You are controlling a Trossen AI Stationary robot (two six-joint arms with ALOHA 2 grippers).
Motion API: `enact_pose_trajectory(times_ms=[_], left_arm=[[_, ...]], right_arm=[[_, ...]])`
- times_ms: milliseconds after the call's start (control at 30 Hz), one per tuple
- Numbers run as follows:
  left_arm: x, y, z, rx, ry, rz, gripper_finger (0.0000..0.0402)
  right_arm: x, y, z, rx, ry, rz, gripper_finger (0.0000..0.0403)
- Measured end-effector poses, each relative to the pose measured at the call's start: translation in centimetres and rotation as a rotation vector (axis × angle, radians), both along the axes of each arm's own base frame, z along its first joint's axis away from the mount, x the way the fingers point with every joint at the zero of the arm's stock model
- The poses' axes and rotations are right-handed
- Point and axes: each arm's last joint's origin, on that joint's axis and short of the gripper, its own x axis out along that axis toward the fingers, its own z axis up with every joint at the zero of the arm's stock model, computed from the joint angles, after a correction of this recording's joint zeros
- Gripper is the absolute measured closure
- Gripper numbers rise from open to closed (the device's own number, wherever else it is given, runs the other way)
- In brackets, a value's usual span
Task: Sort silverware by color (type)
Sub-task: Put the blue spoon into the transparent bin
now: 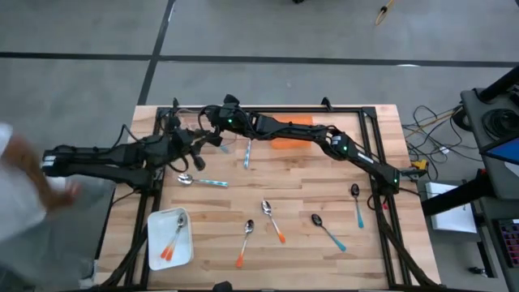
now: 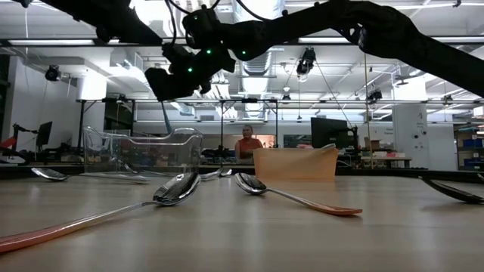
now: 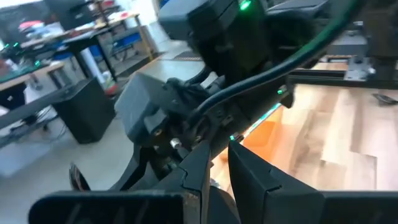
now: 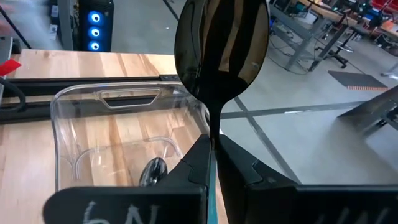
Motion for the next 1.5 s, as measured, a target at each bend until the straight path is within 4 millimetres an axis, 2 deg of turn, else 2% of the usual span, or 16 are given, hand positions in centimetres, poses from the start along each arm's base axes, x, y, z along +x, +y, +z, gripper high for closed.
enact_pose_trajectory(times_ms=[267,600,1000,1333,1500], left_arm=[[1.2,0.0,-0.7,-0.065,-0.006,0.027,0.0361],[1.7,0.1,-0.5,-0.037,0.026,0.03,0.0361],[1.3,0.3,-0.3,0.077,0.087,0.134,0.0361],[-0.1,0.4,0.9,0.075,-0.011,0.181,0.036],[-1.2,0.4,1.6,0.086,-0.047,0.18,0.0339]], right_arm=[[-0.1,-0.1,-0.2,-0.001,0.023,0.001,0.0394],[-0.1,-0.1,-0.2,0.001,0.027,0.001,0.0394],[-0.1,-0.1,-0.2,0.025,0.013,0.002,0.0394],[-0.1,-0.1,-0.3,0.036,0.008,0.0,0.0394],[-0.1,-0.1,-0.3,0.033,0.01,0.001,0.0394]])
